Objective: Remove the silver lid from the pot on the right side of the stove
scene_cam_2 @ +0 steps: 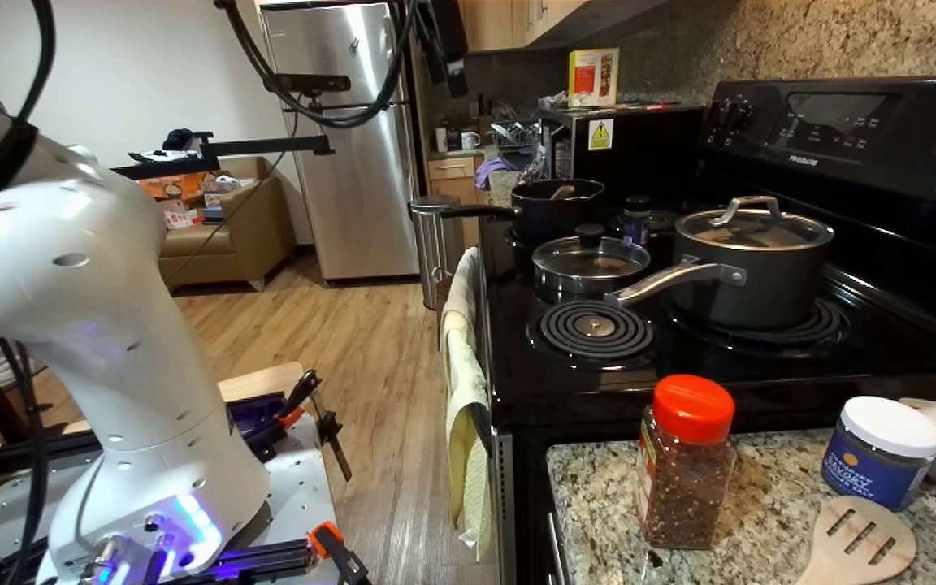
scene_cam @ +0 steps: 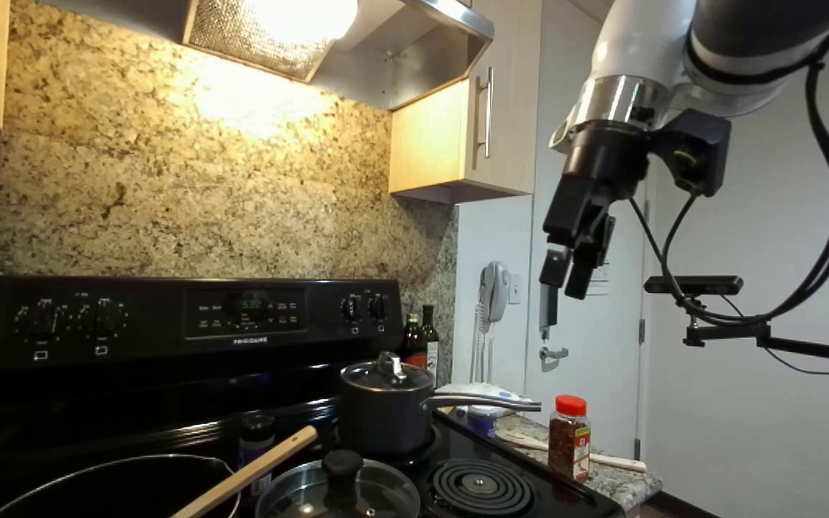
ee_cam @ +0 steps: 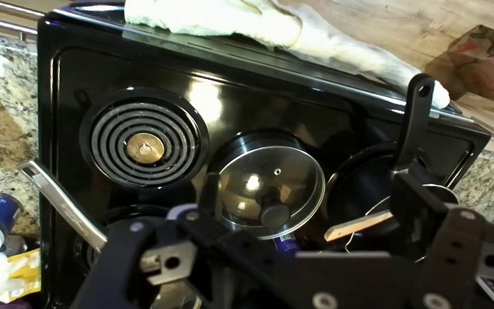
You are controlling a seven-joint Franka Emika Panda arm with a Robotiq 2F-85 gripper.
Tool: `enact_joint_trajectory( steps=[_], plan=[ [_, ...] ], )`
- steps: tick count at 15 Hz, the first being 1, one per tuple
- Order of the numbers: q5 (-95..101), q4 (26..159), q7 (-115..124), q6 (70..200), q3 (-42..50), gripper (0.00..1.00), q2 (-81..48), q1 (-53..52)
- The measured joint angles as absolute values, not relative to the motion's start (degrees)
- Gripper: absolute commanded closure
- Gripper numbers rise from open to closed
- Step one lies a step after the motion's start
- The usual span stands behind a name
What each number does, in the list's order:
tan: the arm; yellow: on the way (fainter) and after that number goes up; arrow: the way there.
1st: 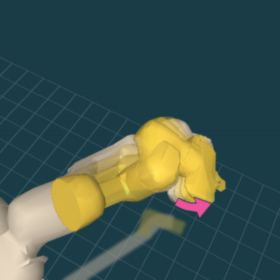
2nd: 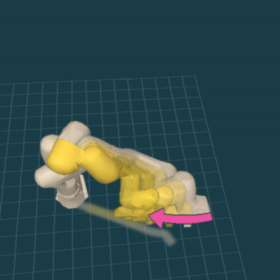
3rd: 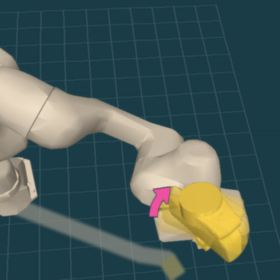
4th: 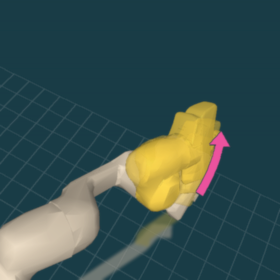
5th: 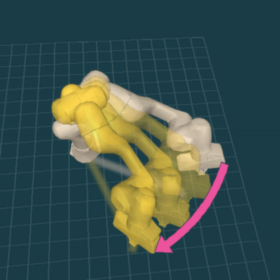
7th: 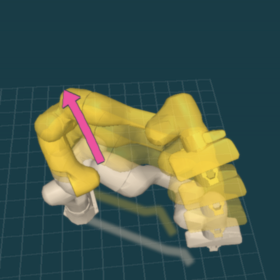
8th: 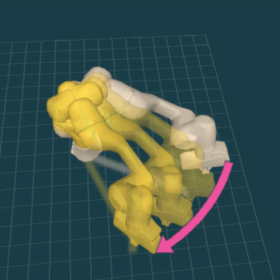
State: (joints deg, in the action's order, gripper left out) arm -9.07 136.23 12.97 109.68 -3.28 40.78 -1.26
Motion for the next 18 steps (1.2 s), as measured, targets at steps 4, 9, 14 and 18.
enact_joint_trajectory(
  steps=[4, 9, 14, 18],
  plan=[
    [-7.03, 127.35, 14.62, 109.7, -4.55, 0.0, 30.71, 0.29],
    [-2.34, 114.79, 16.22, 109.12, -3.83, 0.0, 18.3, 2.5],
    [1.9, 104.18, 19.95, 109.05, -2.54, 0.0, 5.24, 3.44],
    [1.94, 97.06, 21.3, 109.16, -1.41, 0.0, -4.06, 3.21]
  ],
)
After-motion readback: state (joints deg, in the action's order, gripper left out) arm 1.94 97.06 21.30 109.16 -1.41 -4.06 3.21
